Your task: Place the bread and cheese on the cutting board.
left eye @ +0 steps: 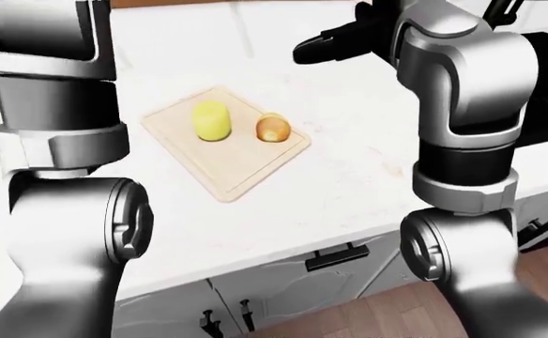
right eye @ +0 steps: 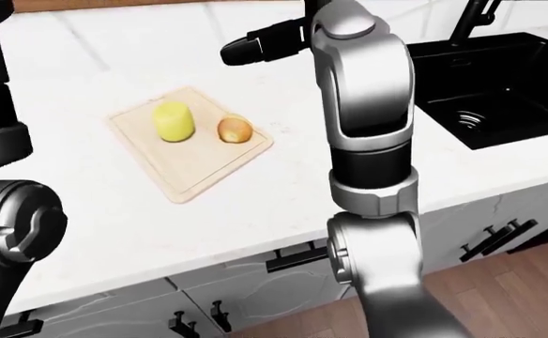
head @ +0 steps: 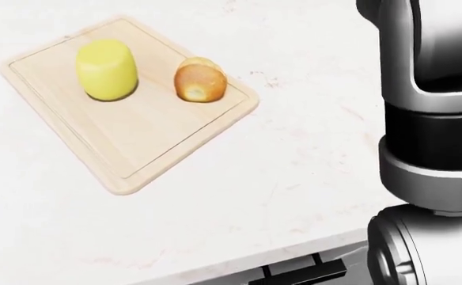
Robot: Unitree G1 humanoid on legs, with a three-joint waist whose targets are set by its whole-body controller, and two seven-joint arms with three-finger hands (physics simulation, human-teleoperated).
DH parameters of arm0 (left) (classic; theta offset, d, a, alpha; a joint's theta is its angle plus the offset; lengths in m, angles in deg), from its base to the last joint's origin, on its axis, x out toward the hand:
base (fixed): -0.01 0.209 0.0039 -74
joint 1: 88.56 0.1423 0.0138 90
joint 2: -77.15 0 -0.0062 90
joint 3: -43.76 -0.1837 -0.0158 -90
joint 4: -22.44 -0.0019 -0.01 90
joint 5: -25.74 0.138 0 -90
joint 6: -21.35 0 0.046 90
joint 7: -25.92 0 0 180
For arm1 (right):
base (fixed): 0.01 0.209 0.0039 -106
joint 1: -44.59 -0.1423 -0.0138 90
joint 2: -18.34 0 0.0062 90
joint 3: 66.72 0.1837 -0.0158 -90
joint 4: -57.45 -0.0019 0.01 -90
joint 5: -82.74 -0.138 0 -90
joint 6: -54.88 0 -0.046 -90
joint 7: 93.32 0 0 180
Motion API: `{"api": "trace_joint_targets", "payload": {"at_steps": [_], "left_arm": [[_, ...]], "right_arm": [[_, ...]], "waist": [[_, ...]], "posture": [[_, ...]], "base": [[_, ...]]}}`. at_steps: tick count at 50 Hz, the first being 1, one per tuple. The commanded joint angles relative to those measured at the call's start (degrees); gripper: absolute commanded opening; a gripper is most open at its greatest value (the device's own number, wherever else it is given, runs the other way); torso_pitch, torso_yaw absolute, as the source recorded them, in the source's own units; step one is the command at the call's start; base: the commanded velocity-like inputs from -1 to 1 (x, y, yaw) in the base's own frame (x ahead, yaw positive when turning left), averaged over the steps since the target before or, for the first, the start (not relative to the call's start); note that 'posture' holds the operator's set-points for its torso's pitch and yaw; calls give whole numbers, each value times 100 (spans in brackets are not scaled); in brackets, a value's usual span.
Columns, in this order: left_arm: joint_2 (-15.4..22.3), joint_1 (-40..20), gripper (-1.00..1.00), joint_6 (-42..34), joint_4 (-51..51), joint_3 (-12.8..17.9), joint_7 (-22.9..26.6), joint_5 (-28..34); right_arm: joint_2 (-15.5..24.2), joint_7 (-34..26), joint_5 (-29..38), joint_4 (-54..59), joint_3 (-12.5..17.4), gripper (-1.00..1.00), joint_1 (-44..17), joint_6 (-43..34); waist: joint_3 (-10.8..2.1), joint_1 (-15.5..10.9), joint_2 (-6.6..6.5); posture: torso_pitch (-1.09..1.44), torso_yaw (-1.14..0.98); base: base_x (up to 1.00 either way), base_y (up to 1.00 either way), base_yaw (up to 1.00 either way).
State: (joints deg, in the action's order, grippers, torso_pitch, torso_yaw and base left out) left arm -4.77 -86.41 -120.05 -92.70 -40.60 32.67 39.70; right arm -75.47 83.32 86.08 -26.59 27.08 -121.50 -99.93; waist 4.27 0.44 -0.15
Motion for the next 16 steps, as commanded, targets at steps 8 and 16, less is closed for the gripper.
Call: {"api": "trace_joint_targets", "payload": {"at_steps": [8, 16], "left_arm": [[418, 658, 100, -1466, 2602, 159, 634, 340], [584, 1031, 100, -2117, 3576, 257, 882, 437]], "right_arm": [[128, 85, -55, -661, 115, 100, -71, 3], [224, 55, -116, -910, 127, 100, -31, 3]], "waist": [[-169, -7, -33], [-170, -15, -12]], "posture": [[0, 0], [0, 0]], "base": [[0, 0, 0], [0, 0, 0]]}}
